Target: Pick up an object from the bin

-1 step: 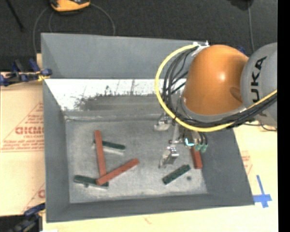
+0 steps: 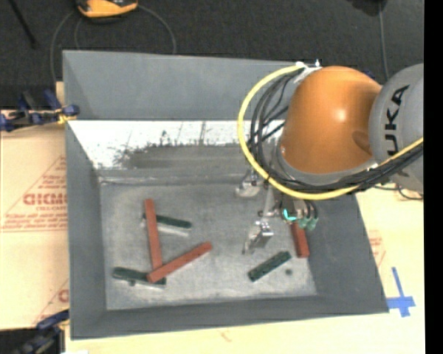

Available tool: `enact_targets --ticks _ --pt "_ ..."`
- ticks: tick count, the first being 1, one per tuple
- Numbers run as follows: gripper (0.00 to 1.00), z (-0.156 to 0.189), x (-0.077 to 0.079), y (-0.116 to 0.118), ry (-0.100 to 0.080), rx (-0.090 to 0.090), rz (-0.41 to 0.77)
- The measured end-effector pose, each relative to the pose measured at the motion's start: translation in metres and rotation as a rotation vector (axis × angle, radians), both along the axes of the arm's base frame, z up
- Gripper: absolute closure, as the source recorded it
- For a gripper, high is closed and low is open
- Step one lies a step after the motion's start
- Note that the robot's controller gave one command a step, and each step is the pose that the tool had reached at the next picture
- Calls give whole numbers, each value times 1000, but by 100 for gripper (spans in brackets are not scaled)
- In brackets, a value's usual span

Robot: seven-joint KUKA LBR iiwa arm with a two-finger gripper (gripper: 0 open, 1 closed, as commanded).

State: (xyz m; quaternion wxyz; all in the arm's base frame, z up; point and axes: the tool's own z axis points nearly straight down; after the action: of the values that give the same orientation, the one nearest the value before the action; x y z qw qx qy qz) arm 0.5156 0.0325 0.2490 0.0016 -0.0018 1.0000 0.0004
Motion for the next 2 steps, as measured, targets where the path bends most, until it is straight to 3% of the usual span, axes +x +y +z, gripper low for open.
enact_targets --ticks 1,2 --pt "0 -33 1 12 -7 -2 55" --pt "0 -100 -12 18 -4 -1 116"
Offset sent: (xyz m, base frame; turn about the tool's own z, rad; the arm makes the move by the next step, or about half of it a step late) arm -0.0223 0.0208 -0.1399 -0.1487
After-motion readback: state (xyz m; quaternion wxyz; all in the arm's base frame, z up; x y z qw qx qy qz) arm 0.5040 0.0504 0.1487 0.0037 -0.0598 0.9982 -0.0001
